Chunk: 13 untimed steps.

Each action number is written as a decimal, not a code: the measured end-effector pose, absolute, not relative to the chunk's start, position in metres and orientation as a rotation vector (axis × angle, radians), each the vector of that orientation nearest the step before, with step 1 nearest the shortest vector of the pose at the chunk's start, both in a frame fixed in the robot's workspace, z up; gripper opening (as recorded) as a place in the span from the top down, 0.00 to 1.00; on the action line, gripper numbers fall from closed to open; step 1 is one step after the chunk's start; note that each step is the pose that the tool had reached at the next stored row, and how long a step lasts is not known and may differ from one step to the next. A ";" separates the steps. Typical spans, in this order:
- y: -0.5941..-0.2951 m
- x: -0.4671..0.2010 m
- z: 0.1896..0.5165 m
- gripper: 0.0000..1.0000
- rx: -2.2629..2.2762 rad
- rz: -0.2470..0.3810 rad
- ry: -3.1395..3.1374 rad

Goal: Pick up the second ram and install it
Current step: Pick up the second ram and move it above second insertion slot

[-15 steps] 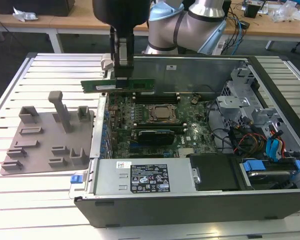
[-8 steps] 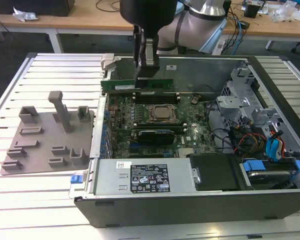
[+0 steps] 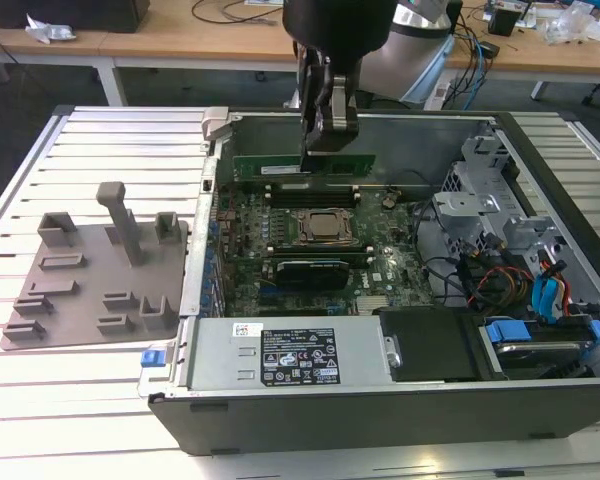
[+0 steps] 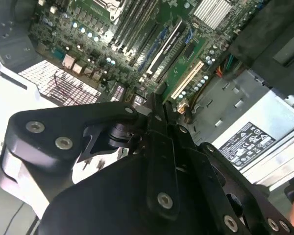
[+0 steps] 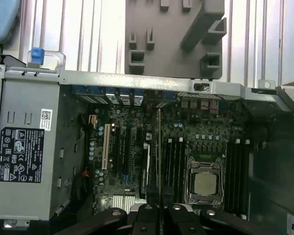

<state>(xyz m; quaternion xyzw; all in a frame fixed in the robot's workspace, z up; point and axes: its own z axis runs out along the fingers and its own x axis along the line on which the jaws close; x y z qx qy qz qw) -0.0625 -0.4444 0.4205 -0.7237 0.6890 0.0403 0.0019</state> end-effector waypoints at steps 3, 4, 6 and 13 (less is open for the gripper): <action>-0.443 -0.059 0.414 0.86 -2.230 0.134 2.199; -0.443 -0.058 0.413 0.86 -2.227 0.135 2.203; -0.440 -0.048 0.408 0.86 -2.226 0.143 2.210; -0.430 -0.009 0.394 0.86 -2.237 0.169 2.222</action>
